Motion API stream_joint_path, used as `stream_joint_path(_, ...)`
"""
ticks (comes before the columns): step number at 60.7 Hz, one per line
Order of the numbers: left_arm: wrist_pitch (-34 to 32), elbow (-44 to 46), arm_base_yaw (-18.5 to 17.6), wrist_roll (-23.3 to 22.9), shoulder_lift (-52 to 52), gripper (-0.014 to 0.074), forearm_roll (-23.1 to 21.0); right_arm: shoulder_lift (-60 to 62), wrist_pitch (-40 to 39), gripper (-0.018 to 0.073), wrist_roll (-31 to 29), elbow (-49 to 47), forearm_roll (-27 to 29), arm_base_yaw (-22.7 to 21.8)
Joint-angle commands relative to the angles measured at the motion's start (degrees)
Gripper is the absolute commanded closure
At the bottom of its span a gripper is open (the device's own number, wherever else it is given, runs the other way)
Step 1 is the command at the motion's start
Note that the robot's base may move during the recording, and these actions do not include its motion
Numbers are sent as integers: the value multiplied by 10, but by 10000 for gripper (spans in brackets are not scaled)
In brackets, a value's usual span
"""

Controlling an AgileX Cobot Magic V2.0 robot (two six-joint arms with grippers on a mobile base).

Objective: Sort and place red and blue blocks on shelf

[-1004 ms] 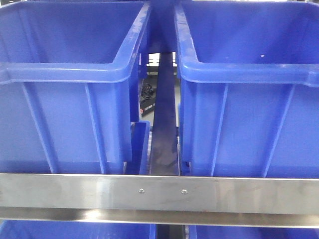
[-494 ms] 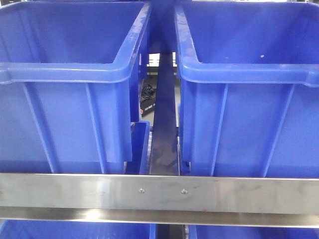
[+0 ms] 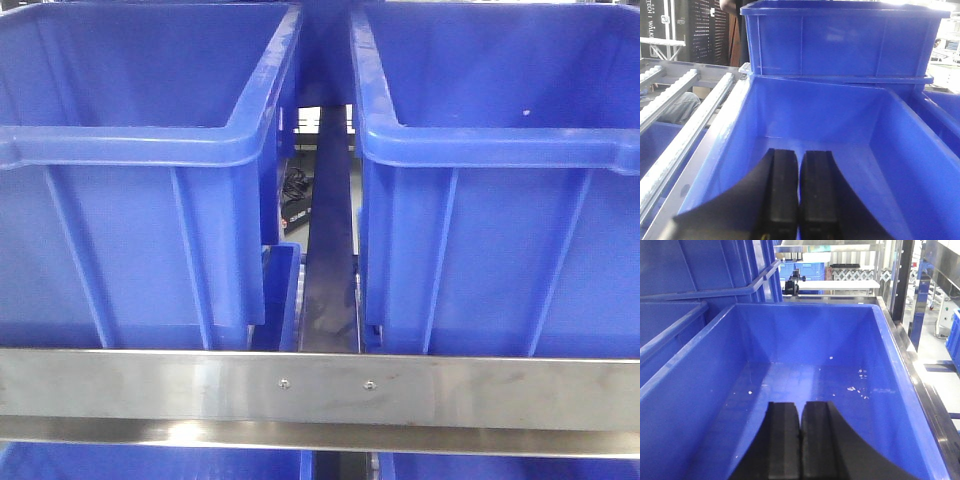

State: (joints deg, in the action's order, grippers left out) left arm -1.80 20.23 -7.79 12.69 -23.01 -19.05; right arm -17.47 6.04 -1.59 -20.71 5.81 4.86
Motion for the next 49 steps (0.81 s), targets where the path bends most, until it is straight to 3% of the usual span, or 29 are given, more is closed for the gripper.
stream_joint_path(1,-47,15,1,0,-3,471,-4,-5,-55,508,-4,-14,2,-4)
stream_joint_path(22,-47,15,1,0,-3,471,-4,23,-60,508,-4,18,2,-14)
stream_joint_path(32,-47,14,1,0,-3,472,-4,85,-60,508,-4,87,-9,-36)
stream_joint_path(49,-47,14,1,0,-3,472,-4,179,-95,508,-4,190,-19,-37)
